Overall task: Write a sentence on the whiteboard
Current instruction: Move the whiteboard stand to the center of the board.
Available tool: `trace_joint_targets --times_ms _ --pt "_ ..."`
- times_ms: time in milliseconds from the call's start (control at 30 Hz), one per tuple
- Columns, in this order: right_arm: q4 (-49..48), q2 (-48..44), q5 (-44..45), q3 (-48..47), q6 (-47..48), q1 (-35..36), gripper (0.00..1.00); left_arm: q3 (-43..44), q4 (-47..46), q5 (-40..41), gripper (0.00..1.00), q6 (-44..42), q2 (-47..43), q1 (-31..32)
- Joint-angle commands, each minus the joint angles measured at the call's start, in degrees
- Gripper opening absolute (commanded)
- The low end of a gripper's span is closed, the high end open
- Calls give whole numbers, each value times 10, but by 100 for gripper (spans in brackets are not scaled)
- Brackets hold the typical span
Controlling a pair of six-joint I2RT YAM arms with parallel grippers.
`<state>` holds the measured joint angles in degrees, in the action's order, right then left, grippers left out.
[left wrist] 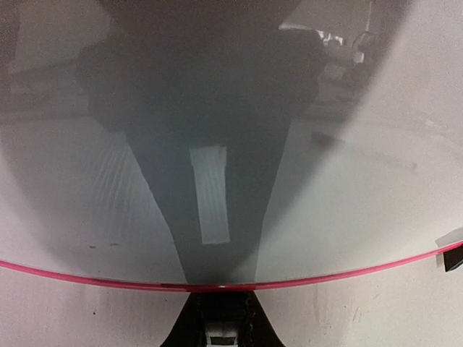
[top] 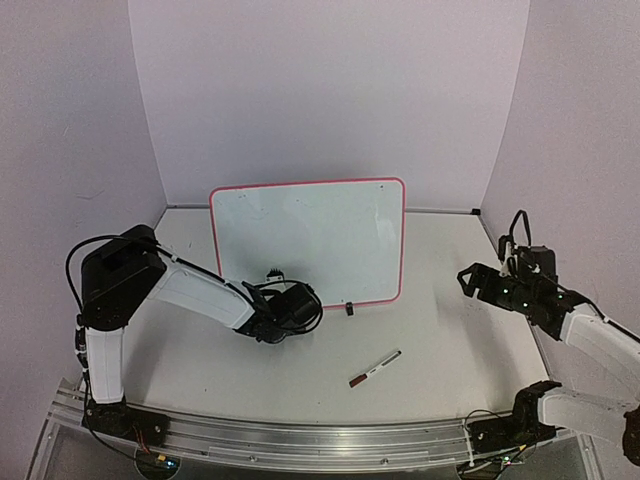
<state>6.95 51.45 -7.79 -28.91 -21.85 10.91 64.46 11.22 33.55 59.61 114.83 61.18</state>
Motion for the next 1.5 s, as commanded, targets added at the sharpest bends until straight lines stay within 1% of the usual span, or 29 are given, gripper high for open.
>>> trace_joint_targets --times_ms 0,200,300,400,433,600,667,733,833,867,900,1067,1167,1267,1367,1400,1467 --pt "-17 10 26 -10 -9 19 93 19 16 -45 1 29 -4 19" --pt "-15 9 31 -14 -24 38 93 16 16 -54 22 8 -20 26" --pt "-9 5 28 -17 -39 48 93 8 13 -60 35 -14 -39 30" --pt "3 2 25 -20 -50 59 92 -10 12 -63 45 -24 -63 36" --pt "8 2 25 -20 -53 61 92 -17 11 -65 49 -25 -72 38" --pt "33 4 26 -26 -61 73 91 -61 -17 -78 63 -61 -121 55" --pt "40 4 26 -27 -63 76 91 -78 -26 -84 67 -79 -135 61" --pt "48 5 28 -29 -64 78 91 -96 -43 -96 68 -113 -151 69" --pt "65 6 26 -36 -63 80 87 -133 -141 -143 68 -233 -179 97" --pt "72 5 25 -38 -61 81 86 -136 -165 -176 68 -277 -183 103" --pt "77 3 26 -40 -61 81 85 -130 -170 -209 68 -306 -183 106" --pt "107 -5 31 -51 -59 82 82 -79 -154 -298 63 -422 -161 124" --pt "118 -6 33 -58 -60 82 82 -39 -124 -327 60 -455 -128 125" --pt "121 -7 34 -62 -63 82 82 15 -70 -386 56 -498 -84 126" --pt "121 -6 33 -63 -63 83 82 57 -25 -403 52 -533 -52 128" --pt "121 -5 33 -63 -61 83 82 67 -12 -395 50 -544 -45 131" --pt "121 -1 31 -64 -60 83 82 85 14 -378 48 -558 -30 137"
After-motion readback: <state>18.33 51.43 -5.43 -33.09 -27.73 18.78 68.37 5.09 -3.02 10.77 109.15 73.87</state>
